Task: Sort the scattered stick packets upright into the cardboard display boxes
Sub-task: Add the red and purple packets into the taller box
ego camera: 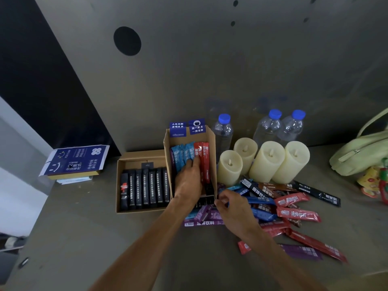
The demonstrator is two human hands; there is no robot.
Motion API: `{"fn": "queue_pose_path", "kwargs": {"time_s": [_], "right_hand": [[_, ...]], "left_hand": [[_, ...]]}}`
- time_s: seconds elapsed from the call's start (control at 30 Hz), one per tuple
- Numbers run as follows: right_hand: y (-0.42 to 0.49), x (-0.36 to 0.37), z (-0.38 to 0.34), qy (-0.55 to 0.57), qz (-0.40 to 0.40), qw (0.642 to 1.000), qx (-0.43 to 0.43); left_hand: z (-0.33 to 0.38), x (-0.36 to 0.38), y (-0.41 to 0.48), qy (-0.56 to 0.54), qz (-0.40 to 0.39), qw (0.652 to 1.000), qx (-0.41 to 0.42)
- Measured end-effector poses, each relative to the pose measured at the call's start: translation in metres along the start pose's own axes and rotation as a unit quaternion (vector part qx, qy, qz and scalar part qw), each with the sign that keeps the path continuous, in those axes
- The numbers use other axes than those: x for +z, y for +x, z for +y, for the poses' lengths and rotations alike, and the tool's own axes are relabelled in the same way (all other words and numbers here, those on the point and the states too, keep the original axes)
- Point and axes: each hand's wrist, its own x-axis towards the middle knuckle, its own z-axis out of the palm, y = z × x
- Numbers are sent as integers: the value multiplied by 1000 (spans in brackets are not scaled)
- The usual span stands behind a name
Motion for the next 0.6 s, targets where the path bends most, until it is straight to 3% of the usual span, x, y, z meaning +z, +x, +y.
{"fn": "queue_pose_path", "kwargs": {"time_s": [0.6], "right_hand": [[-8,-2,2,-3,-5,1000,-18]], "left_hand": [[-4,-3,-12,-47,22,998,26]]}}
